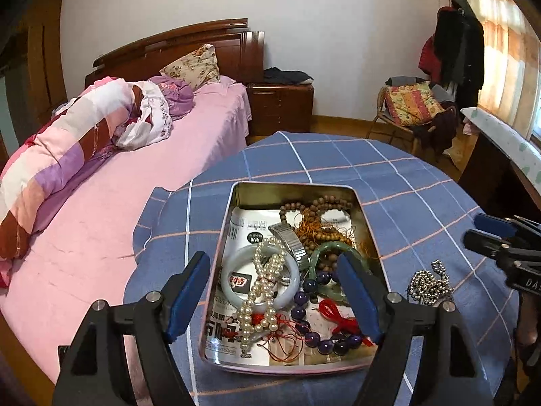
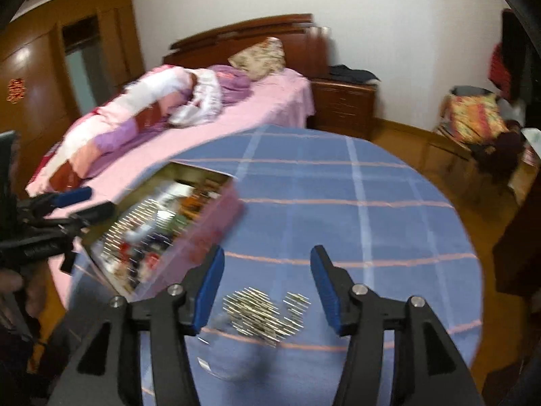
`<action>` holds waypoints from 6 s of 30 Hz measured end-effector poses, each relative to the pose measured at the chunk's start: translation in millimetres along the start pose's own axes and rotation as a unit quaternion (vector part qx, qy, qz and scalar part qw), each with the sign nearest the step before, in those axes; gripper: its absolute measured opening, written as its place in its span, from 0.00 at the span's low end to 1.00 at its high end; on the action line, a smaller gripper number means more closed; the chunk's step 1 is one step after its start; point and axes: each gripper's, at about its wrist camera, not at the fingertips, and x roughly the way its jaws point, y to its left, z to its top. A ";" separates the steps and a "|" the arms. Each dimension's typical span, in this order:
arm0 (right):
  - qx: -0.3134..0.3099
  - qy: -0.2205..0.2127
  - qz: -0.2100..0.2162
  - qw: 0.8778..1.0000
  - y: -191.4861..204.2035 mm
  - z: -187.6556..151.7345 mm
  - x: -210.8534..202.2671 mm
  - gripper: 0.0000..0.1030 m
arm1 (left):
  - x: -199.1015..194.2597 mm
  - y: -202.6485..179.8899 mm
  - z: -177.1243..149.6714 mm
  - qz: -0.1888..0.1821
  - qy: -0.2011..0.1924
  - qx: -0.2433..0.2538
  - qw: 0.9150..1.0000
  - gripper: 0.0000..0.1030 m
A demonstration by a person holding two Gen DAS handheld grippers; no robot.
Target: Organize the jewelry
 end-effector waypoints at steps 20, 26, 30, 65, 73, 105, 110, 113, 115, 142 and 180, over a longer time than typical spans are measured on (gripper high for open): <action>0.056 0.027 -0.041 0.997 -70.0 -47.7 -14.9 0.55 | -19.2 -143.0 -40.6 -0.086 0.018 0.133 0.987 0.75; 0.065 0.029 -0.044 0.997 -77.1 -53.9 -15.2 0.55 | 1.0 -162.5 -46.2 -0.125 0.055 0.143 0.980 0.72; 0.074 0.030 -0.034 0.996 -78.0 -54.5 -11.7 0.55 | 14.2 -173.1 -53.9 -0.142 0.087 0.149 0.975 0.52; -0.018 -0.003 0.059 0.998 -11.9 -41.4 -17.8 0.55 | -47.9 -144.6 12.9 -0.159 -0.016 0.114 0.981 0.02; 0.034 0.025 -0.012 0.999 -51.4 -48.0 -10.0 0.55 | -1.2 -160.5 -33.7 -0.213 0.097 0.103 0.967 0.02; -0.061 -0.050 0.124 0.989 23.4 -24.9 -16.9 0.55 | -62.6 -143.5 17.2 -0.236 0.021 0.129 0.963 0.02; -0.060 -0.081 0.126 0.987 32.1 -18.4 -18.5 0.32 | -65.0 -145.2 17.7 -0.249 0.018 0.129 0.960 0.02; -0.048 -0.069 0.122 0.989 31.7 -19.0 -15.4 0.12 | -66.3 -143.8 18.5 -0.244 0.013 0.128 0.961 0.02; -0.050 -0.062 0.106 0.991 30.8 -21.3 -17.3 0.12 | -64.7 -140.8 18.9 -0.231 0.008 0.126 0.965 0.03; -0.060 0.059 0.074 0.994 -20.0 -56.1 -13.0 0.37 | 3.3 -124.5 -20.4 -0.238 0.096 0.043 0.966 0.00; -0.030 0.060 0.016 0.998 -23.0 -39.1 11.8 0.36 | -18.7 -146.2 -59.4 -0.189 0.084 0.182 0.961 0.01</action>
